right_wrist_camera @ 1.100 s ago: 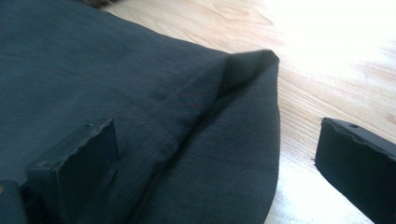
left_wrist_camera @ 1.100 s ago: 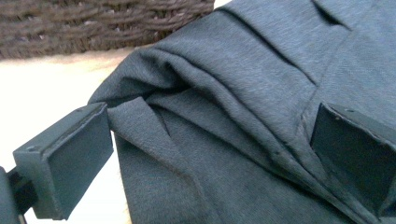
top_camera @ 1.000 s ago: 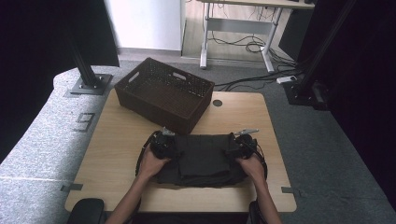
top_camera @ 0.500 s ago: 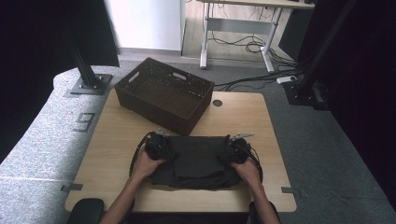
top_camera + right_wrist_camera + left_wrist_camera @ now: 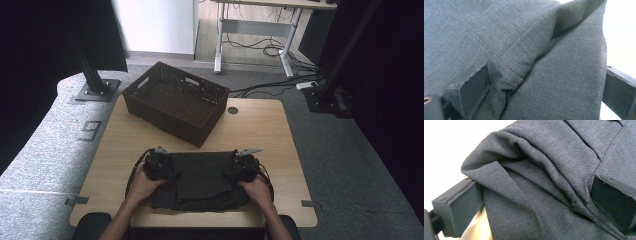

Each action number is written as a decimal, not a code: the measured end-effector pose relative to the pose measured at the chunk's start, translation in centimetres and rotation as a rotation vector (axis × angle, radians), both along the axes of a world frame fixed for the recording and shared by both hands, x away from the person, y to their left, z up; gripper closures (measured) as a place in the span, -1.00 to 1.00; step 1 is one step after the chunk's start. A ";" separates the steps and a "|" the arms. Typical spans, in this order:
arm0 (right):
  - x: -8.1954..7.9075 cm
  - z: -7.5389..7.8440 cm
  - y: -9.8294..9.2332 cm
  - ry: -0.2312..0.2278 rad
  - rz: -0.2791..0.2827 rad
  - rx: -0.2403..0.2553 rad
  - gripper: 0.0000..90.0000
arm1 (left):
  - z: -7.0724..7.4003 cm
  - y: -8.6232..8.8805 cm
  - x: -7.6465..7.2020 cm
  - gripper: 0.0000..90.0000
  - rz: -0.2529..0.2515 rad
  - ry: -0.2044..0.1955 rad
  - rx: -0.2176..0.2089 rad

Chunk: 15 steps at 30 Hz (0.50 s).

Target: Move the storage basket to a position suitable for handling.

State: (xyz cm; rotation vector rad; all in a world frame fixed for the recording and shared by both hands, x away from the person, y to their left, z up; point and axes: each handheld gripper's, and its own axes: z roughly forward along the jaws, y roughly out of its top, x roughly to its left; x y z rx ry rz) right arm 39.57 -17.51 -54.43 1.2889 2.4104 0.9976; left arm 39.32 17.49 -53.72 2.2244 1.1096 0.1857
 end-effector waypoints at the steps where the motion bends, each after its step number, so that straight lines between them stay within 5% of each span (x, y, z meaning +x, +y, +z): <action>1: -0.2 0.0 0.2 -0.001 0.008 0.001 -0.90 | 0.0 0.1 -0.3 -0.99 0.002 -0.002 -0.001; 15: -4.1 0.0 1.0 -0.015 0.065 0.001 -0.86 | -0.1 1.0 -4.4 -0.94 -0.002 -0.021 -0.014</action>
